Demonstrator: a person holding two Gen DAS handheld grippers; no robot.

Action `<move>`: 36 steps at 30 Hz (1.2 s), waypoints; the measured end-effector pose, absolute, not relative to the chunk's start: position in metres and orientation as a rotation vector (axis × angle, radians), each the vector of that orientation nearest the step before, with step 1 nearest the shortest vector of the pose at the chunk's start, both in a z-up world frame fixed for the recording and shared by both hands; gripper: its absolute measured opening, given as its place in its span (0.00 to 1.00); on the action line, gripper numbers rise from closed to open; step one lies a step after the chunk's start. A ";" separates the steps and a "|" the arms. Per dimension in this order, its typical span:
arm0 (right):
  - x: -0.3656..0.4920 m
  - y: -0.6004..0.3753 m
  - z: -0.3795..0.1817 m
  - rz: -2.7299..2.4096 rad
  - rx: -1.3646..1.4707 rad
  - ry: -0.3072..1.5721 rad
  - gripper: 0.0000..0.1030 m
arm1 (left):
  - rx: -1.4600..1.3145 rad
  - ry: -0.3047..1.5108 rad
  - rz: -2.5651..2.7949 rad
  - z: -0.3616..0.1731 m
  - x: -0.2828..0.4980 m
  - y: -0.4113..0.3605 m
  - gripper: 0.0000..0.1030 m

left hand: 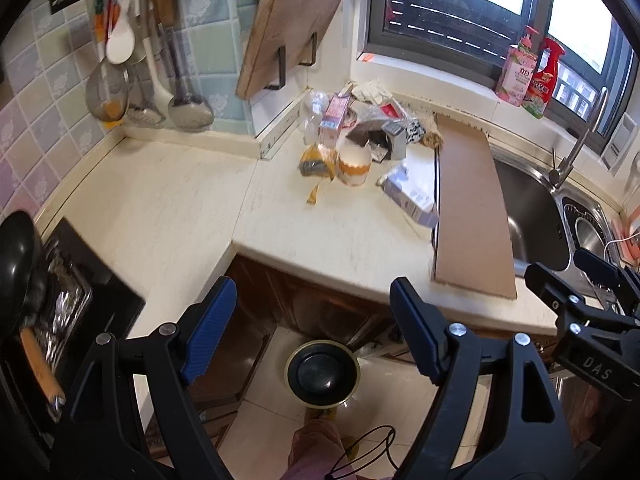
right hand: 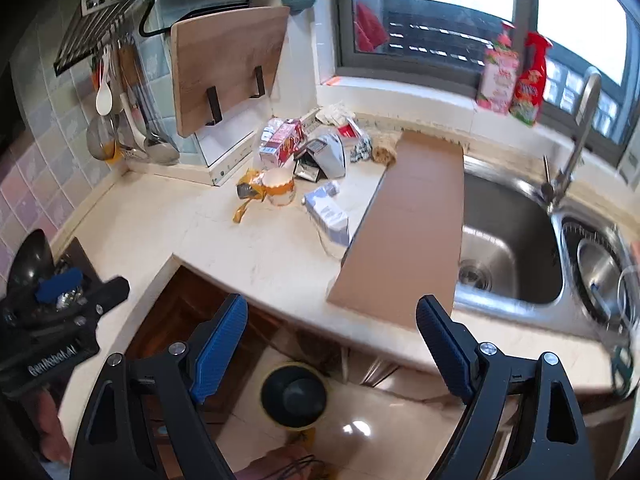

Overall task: Collect trash
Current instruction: 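Move both tools from above the trash bin toward the cluttered counter, then grasp the white-blue milk carton with the right tool while the left tool grasps the white bowl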

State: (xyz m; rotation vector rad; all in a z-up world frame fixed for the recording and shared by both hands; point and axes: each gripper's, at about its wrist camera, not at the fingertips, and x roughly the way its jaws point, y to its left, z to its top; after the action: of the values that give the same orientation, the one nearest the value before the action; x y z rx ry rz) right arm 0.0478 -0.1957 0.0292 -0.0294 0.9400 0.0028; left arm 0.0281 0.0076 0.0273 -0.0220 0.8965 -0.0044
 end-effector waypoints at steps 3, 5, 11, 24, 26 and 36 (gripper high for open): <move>0.080 -0.197 0.030 0.018 -0.042 0.932 0.86 | -0.013 0.894 -0.023 0.033 0.060 0.005 0.75; 0.105 -0.198 0.027 0.022 -0.053 0.936 0.86 | -0.005 0.895 -0.050 0.034 0.083 0.002 0.75; 0.190 -0.203 -0.005 0.045 -0.057 0.987 0.86 | 0.010 0.958 -0.155 0.015 0.167 -0.005 0.75; 0.331 -0.196 -0.136 0.110 -0.103 1.130 0.81 | -0.024 1.126 -0.280 -0.067 0.323 -0.023 0.75; 0.342 -0.190 -0.152 0.120 -0.121 1.144 0.78 | -0.009 1.146 -0.285 -0.079 0.337 -0.027 0.75; 0.359 -0.189 -0.204 0.157 -0.110 1.241 0.35 | 0.054 1.216 -0.325 -0.117 0.370 -0.048 0.75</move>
State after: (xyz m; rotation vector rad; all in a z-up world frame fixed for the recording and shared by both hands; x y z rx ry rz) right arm 0.3593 -0.1895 -0.2041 -0.1099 1.2407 0.1568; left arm 0.3704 -0.0476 -0.1173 0.0537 1.2157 -0.3249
